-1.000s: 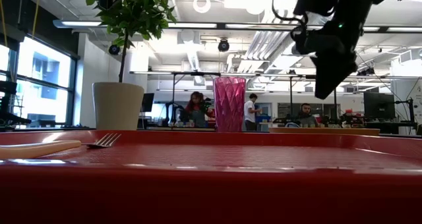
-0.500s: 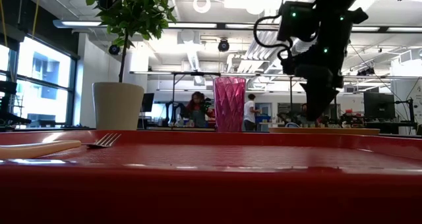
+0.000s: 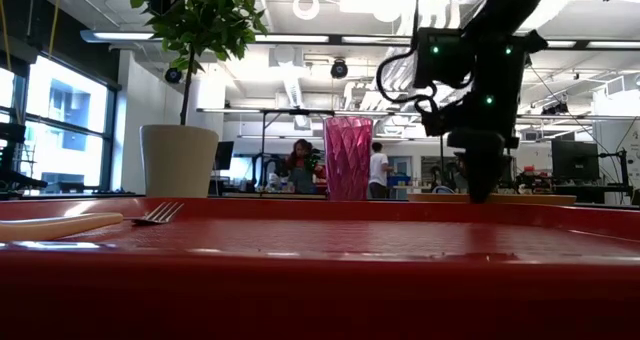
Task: Pick and place plate/cup/fork/spoon on tray
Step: Put the orange plate on the red serving tray to the right of the orange fork
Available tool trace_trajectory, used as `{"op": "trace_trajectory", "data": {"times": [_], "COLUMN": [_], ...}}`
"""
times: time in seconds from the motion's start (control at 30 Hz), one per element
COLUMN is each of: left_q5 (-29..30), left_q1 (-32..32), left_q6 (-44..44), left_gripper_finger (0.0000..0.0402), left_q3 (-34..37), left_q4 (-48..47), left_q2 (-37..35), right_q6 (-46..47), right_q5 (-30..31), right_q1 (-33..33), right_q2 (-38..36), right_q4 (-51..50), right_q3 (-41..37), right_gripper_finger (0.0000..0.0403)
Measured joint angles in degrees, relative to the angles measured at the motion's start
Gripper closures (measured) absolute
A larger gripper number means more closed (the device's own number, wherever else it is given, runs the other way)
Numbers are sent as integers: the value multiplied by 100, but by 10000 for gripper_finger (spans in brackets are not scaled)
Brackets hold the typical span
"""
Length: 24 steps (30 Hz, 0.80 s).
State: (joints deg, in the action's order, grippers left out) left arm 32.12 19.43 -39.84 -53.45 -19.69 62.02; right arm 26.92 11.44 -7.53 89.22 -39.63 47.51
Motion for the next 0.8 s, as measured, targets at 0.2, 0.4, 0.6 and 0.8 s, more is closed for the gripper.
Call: {"op": "trace_trajectory", "data": {"times": [0.2, 0.4, 0.6, 0.8], "left_q5": [0, 0, 0, 0], "left_q1": [2, 2, 1, 2], "left_q6": [-2, -2, -1, 0], "left_gripper_finger": [314, 314, 314, 314], "left_q3": [0, 0, 0, 0], "left_q4": [-2, -4, -8, -11], "left_q2": [0, 0, 0, 0], "right_q6": [85, 153, 137, 378], "right_q5": [9, 27, 61, 56], "right_q1": [0, 0, 1, 5], "right_q2": [211, 233, 224, 216], "right_q4": [-18, -5, -6, -44], "right_q3": [-2, -1, 1, 2], "right_gripper_finger": [285, 341, 395, 398]}}
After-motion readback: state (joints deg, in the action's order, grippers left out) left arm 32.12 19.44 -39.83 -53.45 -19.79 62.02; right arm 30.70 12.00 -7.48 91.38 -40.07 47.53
